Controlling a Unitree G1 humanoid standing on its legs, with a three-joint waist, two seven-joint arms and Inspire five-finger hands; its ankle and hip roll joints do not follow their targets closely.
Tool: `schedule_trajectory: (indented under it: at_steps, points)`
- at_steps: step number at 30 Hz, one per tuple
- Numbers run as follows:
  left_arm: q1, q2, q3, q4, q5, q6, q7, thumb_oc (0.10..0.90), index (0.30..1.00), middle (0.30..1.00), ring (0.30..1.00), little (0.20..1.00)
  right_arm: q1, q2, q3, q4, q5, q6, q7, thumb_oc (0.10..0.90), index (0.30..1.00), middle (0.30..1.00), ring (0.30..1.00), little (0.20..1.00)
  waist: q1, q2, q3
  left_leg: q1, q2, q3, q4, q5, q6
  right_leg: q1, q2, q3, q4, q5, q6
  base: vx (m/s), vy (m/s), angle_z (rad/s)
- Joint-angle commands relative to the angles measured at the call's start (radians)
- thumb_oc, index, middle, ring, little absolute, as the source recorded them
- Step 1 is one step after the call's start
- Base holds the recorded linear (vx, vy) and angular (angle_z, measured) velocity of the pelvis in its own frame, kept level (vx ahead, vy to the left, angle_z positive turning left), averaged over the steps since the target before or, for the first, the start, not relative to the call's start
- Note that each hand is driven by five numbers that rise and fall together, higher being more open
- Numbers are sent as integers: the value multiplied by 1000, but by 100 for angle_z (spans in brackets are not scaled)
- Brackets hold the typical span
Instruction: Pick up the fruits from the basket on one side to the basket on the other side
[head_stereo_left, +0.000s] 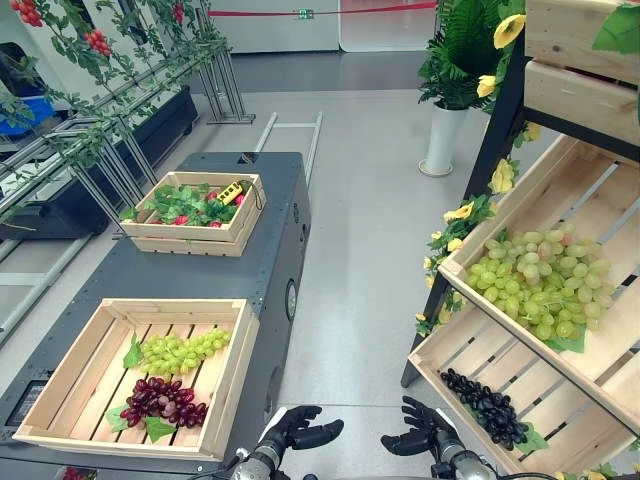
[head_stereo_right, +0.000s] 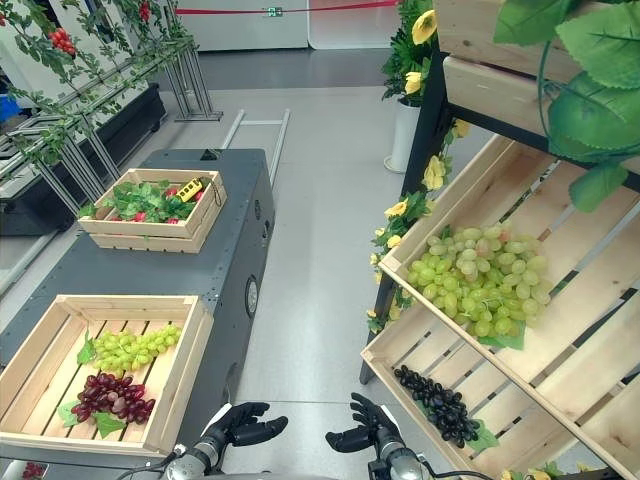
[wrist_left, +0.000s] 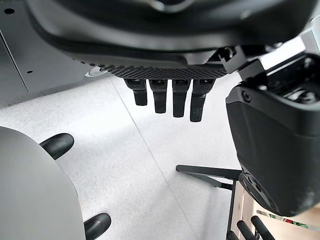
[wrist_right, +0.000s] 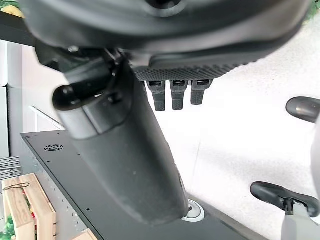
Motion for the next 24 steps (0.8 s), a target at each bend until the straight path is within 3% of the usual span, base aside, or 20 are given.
schedule_trajectory:
  at_steps: [1, 15, 20, 24]
  points:
    - [-84, -1, -30, -3, -5, -57, 10, 800, 900, 900, 900, 900, -93, 15, -19, -47, 31, -42, -11, 800, 900, 900, 900, 900, 22, -27, 46, 74, -92, 30, 9, -179, 65, 0, 20, 4, 27, -43, -31, 0, 0, 0]
    - [-99, 3, -58, -9, 47, -67, 0, 800, 900, 900, 900, 900, -97, 20, -17, -39, 30, -38, -52, 800, 900, 900, 900, 900, 38, -20, 48, 66, -96, 11, 9, -172, 61, 0, 11, -28, 30, -44, -29, 1, -2, 5]
    - [-113, 10, -71, -34, 45, -125, 25, 800, 900, 900, 900, 900, -109, 16, -5, -51, 30, -14, -54, 800, 900, 900, 900, 900, 44, -16, 59, 59, -97, 6, 9, -165, 60, -7, 7, -36, 42, -48, -32, 0, 0, 0]
    - [-133, 32, -38, -135, -42, -190, 34, 800, 900, 900, 900, 900, -115, 2, 5, -78, 28, 9, -47, 800, 900, 900, 900, 900, 55, -14, 70, 53, -100, -4, 9, -159, 59, -11, 5, -43, 45, -48, -34, -14, 22, 3]
